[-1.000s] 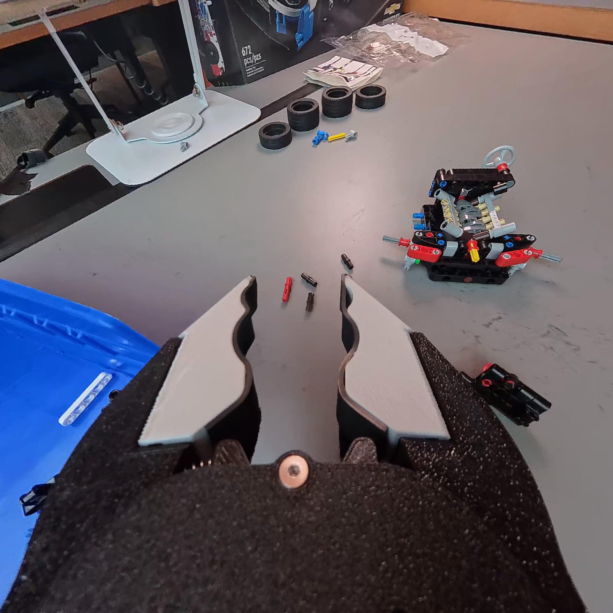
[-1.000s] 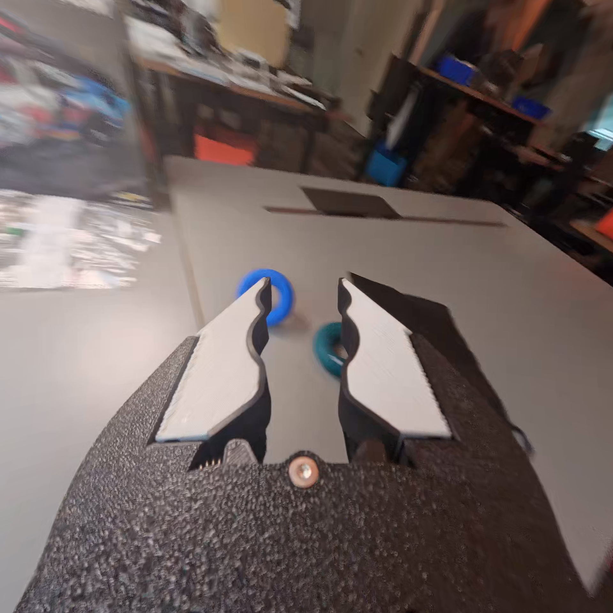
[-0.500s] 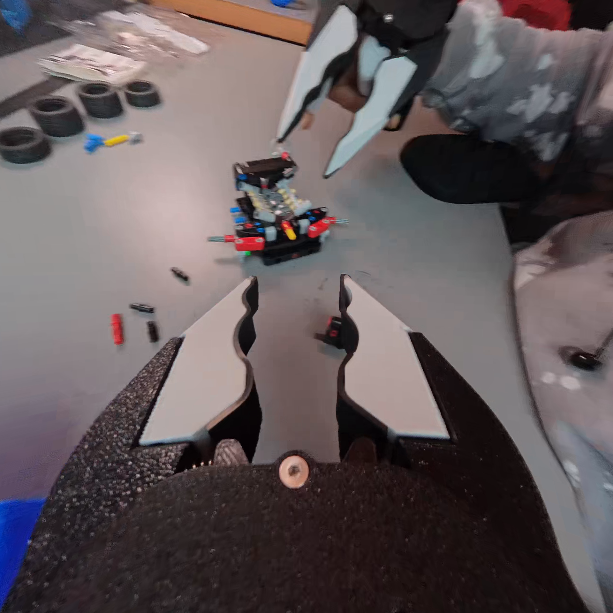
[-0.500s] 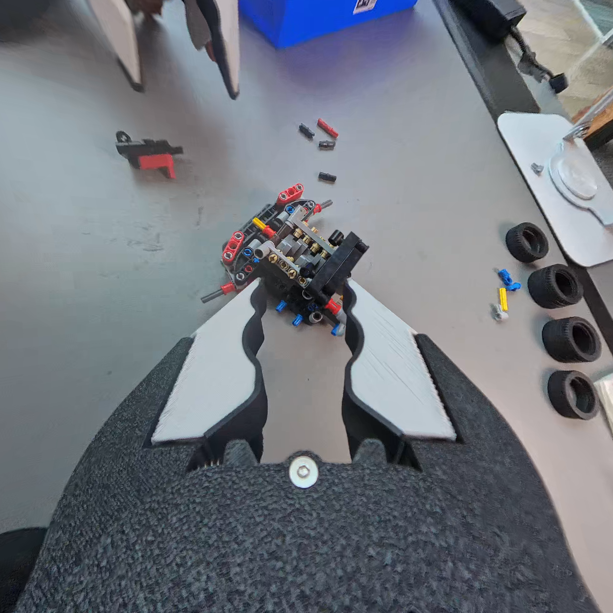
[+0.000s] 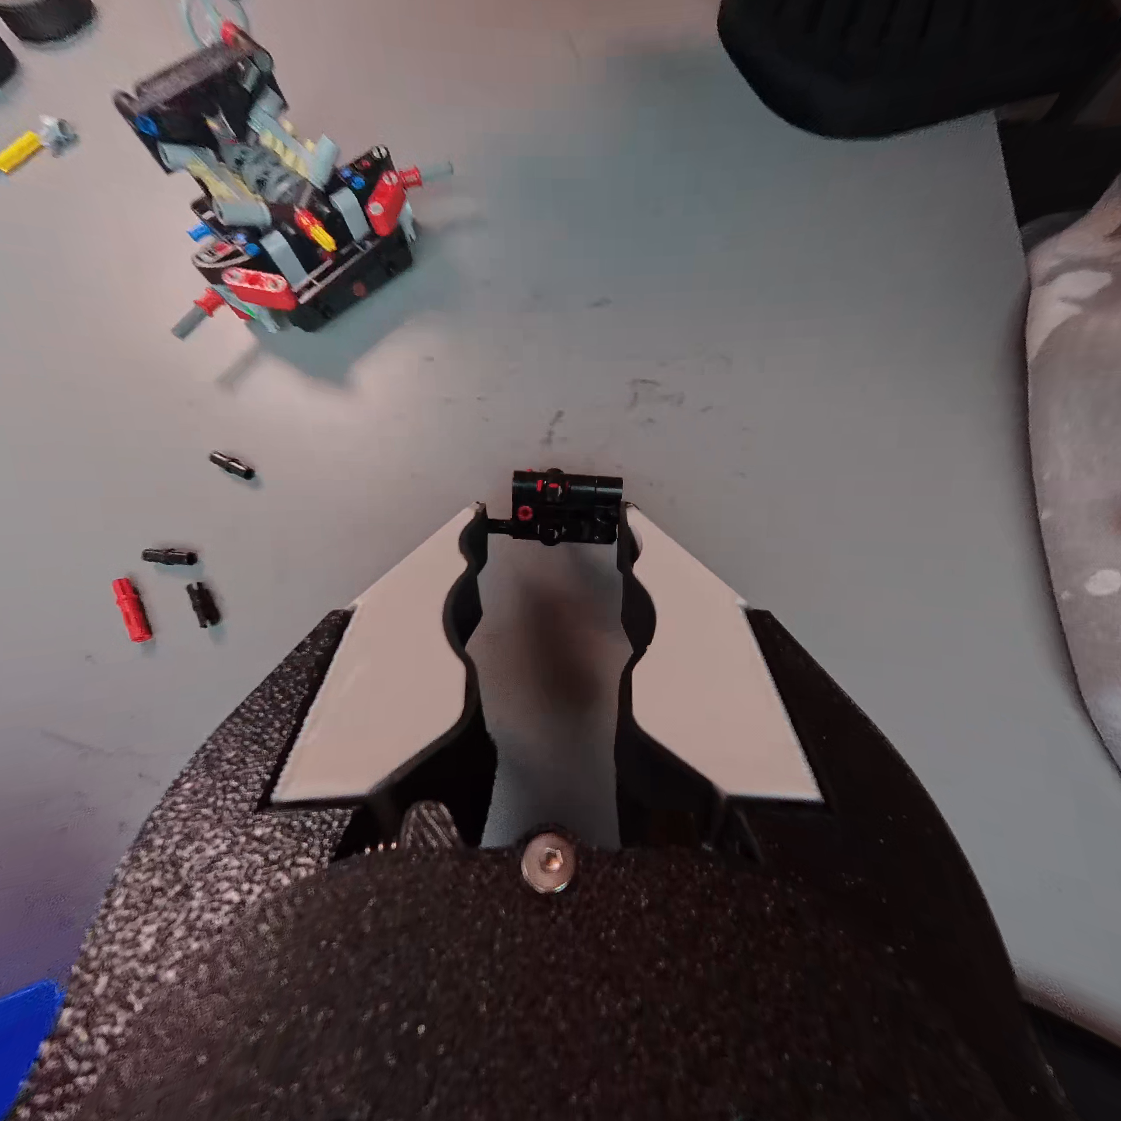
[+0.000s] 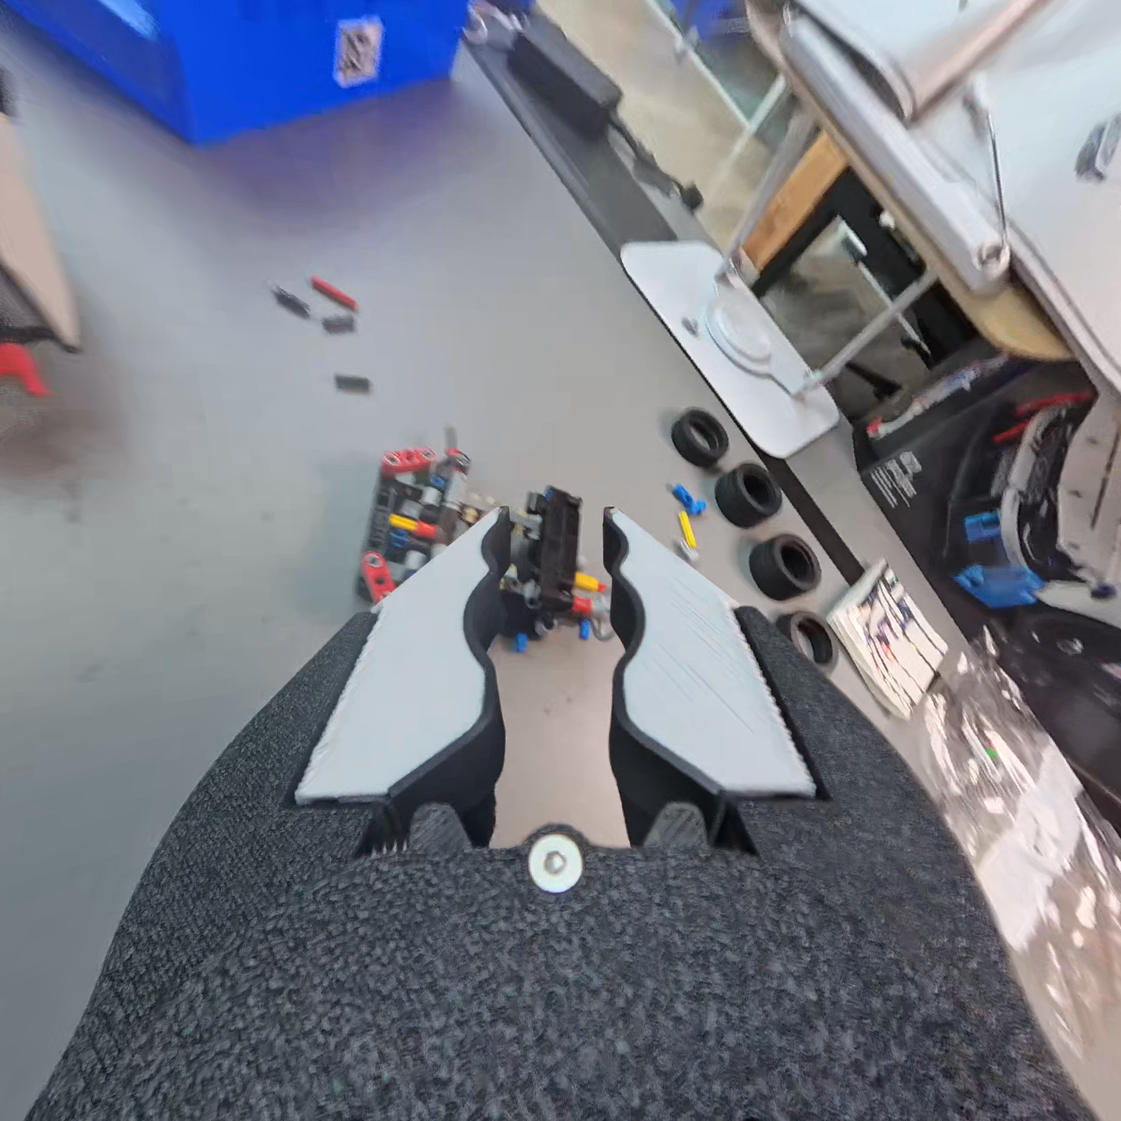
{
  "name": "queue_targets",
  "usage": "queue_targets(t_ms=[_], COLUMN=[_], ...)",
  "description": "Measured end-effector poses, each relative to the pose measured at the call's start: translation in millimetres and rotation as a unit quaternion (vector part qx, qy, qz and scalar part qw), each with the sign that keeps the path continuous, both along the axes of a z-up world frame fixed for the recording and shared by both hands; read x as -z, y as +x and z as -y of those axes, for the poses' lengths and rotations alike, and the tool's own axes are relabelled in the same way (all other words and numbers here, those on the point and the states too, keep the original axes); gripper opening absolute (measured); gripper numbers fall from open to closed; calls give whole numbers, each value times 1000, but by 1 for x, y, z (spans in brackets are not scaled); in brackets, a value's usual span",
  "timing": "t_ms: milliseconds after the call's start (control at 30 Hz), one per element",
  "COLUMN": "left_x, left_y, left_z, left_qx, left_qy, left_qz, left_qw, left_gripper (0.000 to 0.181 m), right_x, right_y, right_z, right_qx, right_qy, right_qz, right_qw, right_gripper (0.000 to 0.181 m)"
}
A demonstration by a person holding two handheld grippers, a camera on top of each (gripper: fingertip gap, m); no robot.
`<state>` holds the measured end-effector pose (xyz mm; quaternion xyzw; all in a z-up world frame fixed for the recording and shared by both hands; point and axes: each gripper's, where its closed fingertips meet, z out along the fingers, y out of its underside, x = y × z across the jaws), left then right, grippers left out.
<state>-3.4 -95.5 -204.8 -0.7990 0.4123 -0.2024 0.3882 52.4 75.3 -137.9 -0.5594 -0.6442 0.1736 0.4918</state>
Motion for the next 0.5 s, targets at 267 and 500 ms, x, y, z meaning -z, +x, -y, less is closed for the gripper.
queue_targets(t_ms=[267, 500], left_x=[-111, -129], left_y=[21, 34], left_z=[4, 18], left_qx=[34, 93], left_qy=[-25, -81], left_qz=[377, 477], left_qw=[925, 870], left_gripper=[42, 43], right_x=[-44, -61], right_y=[-27, -35], right_z=[149, 181], right_qx=[-290, -327], right_qy=[-10, -2], right_qz=[-130, -174], right_qw=[948, 929], right_gripper=[18, 9])
